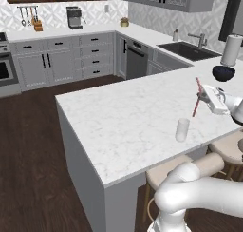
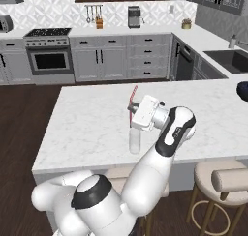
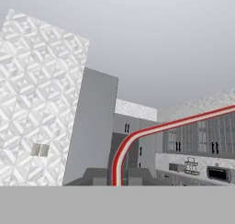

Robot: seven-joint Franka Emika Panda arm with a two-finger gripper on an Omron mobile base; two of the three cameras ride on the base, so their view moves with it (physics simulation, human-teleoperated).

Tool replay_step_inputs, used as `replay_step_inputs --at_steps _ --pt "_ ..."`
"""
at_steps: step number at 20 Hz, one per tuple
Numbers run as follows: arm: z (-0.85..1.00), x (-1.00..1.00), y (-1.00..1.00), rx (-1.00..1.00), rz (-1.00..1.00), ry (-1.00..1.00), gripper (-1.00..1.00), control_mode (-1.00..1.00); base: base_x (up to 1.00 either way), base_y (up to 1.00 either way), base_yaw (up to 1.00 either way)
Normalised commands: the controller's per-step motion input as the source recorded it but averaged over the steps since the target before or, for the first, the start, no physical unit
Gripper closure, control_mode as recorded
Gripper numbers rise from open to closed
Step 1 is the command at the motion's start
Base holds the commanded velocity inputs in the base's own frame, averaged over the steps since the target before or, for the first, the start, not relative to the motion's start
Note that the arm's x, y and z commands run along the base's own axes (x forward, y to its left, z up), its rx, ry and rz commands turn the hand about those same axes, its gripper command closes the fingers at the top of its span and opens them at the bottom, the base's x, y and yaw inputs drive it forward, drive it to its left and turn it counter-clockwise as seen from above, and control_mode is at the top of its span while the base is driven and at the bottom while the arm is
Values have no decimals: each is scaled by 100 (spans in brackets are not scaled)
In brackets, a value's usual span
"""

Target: Take a straw from the drawer in front and place it inside the glass cup on the dining counter.

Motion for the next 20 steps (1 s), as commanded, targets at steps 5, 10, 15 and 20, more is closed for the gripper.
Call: replay_step_inputs --at_steps 5,10,15,20 --pt "-4 0 24 -9 0 0 100 -100 0 0 0" --pt "-5 0 2 -1 0 0 100 -100 0 0 0" --pt "-20 0 0 0 0 1 100 -100 0 0 0" --pt "-21 23 0 0 0 0 100 -100 0 0 0"
